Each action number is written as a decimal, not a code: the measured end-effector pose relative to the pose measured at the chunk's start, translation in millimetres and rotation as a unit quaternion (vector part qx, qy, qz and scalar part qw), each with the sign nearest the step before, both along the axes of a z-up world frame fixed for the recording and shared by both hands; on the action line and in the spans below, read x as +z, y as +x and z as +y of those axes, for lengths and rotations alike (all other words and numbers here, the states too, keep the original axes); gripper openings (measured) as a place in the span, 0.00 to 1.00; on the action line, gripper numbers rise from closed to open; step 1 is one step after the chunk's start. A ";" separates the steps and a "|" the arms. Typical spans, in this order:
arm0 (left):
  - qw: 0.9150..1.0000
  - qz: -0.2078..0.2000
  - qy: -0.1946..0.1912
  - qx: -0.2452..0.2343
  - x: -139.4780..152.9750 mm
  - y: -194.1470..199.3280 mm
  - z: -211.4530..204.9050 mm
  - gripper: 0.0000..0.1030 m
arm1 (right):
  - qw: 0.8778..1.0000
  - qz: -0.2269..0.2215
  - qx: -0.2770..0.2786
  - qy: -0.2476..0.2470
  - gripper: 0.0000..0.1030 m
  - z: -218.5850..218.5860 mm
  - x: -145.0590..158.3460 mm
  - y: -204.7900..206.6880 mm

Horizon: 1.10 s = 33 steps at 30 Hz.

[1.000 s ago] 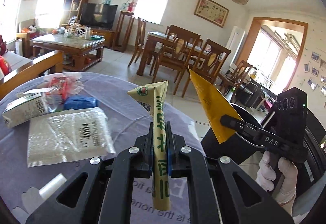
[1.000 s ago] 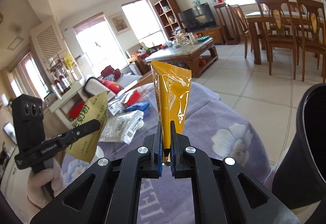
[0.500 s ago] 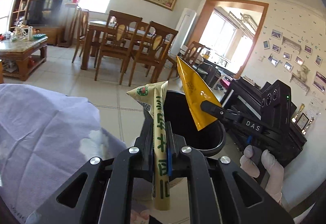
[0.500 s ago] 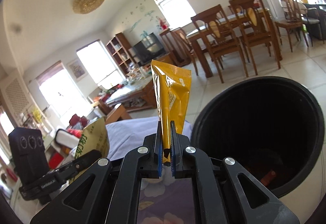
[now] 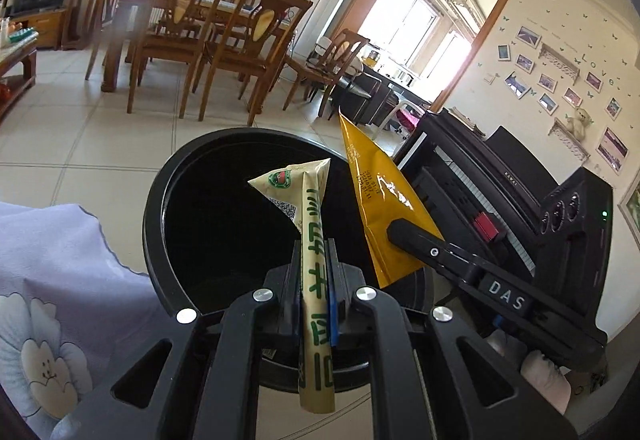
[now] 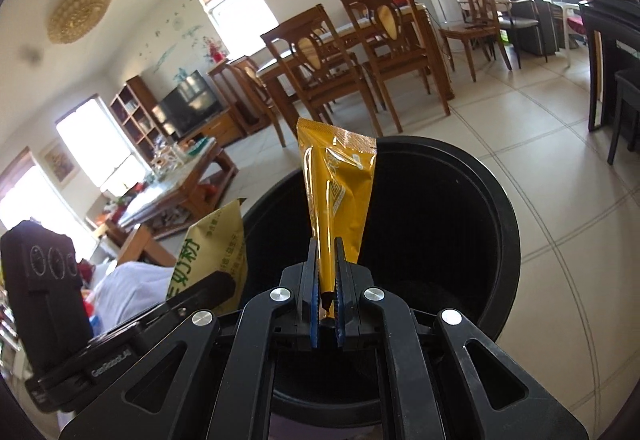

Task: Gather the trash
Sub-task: 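Move both items over the black bin and open both tools to drop them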

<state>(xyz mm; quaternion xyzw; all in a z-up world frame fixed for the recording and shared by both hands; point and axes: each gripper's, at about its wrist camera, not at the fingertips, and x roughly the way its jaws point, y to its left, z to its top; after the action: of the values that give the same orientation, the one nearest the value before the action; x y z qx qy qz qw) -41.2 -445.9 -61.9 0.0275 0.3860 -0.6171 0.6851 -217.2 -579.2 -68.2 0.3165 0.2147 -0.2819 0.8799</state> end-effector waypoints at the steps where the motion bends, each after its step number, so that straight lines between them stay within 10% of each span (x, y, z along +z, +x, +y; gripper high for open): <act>1: 1.000 0.003 0.003 0.000 -2.7 -0.4 -1.6 0.10 | 1.000 0.002 0.000 0.002 0.07 -1.7 -3.0 1.0; 11: 0.999 0.011 0.034 0.012 -21.3 2.7 -12.7 0.12 | 1.000 0.020 -0.009 0.016 0.08 -2.5 -18.1 18.6; 15: 0.999 0.008 0.042 0.020 -18.1 3.3 -18.9 0.15 | 0.999 0.021 -0.019 0.018 0.25 -1.8 -15.8 19.9; 20: 0.999 -0.010 0.036 0.039 -8.5 2.6 -14.9 0.55 | 0.999 0.022 -0.032 0.010 0.40 0.1 -12.6 16.6; 33: 0.997 -0.024 0.016 0.065 11.6 6.4 26.0 0.56 | 1.000 -0.002 -0.010 -0.020 0.40 26.5 1.1 13.0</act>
<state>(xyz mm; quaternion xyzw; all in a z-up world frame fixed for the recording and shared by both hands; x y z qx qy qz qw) -34.8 -419.9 -50.3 0.0283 0.3799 -0.5643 0.7324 -204.2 -552.6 -67.0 0.3012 0.2043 -0.2942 0.8837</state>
